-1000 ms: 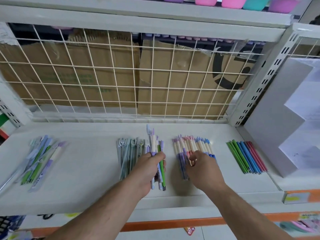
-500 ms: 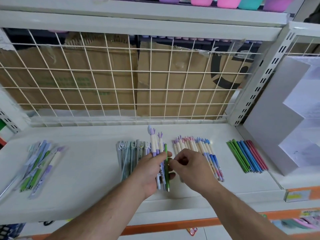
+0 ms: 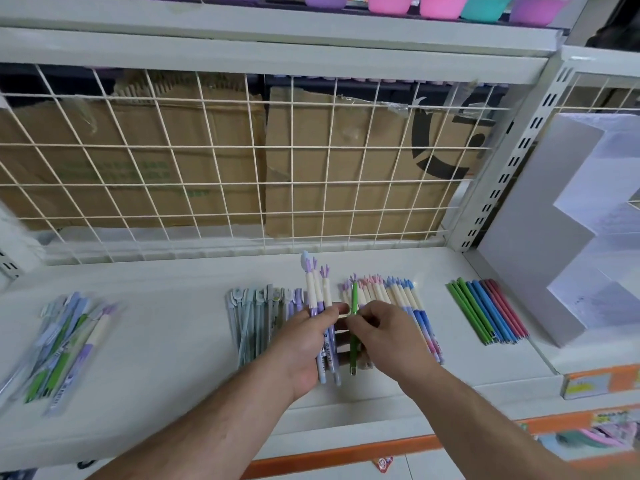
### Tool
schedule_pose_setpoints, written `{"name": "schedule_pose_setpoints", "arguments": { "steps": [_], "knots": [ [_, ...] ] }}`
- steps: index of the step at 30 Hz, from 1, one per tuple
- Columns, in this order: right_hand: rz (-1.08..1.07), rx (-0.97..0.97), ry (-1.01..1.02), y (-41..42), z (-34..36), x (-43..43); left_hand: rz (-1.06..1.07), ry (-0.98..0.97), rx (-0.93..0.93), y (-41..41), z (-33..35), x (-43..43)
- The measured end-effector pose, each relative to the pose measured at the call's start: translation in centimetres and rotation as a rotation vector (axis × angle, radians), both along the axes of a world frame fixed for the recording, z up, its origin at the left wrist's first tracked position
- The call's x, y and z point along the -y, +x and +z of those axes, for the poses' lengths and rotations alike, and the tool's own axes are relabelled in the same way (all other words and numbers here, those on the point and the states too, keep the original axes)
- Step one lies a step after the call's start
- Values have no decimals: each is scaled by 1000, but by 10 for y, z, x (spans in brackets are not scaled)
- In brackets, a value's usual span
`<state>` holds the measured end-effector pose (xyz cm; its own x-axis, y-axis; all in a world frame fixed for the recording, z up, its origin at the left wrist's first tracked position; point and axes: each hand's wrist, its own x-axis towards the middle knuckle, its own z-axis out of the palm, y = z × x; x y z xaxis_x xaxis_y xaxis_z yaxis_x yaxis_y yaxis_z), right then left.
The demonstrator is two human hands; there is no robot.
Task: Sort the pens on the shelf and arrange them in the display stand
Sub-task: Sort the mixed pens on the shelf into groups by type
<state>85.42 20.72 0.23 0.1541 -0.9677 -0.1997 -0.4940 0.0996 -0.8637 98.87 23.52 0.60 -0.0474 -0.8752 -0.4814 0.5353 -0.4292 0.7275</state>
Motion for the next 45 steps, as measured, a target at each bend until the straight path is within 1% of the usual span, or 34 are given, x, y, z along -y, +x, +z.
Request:
{"name": "schedule_pose_setpoints", "arguments": {
  "steps": [5,7,9,13,16,18,20,25,29,32,34,37,40,41,45],
  "knots": [
    [-75,-16,16,-29,-3,12,-11,18,74,-20,-4,15],
    [-101,-58,-2,-44,-5,18,-5,31,77,-29,-8,22],
    [-137,-137,-53,-62,-9,26,11,50,63,-40,-10,30],
    [-202,-388,-171,-102,-16,42,-6,63,57,-60,-8,39],
    [-254,-581,-213,-131,-20,55,-12,58,41,-71,-10,45],
    [-251,-702,-224,-146,-20,63,-14,53,45,-78,-10,49],
    [-238,-755,-211,-156,-19,69,-14,45,59,-85,-10,52],
    [-193,-781,-190,-167,-23,80,-18,25,62,-98,-8,58],
    [-179,-776,-217,-170,-28,83,-3,24,53,-103,-9,59],
    [-182,-758,-282,-165,-29,83,2,22,46,-100,-10,59],
    [-194,-616,-337,-156,-27,80,-3,21,54,-97,-10,57],
    [-149,-302,-383,-131,-16,68,10,31,32,-93,-7,53],
    [-49,-81,-313,-99,0,51,35,50,16,-85,-9,50],
    [-18,-44,-277,-90,4,45,39,52,14,-82,-9,48],
    [81,-10,-93,-58,9,32,11,49,4,-68,-8,38]
  ]
}}
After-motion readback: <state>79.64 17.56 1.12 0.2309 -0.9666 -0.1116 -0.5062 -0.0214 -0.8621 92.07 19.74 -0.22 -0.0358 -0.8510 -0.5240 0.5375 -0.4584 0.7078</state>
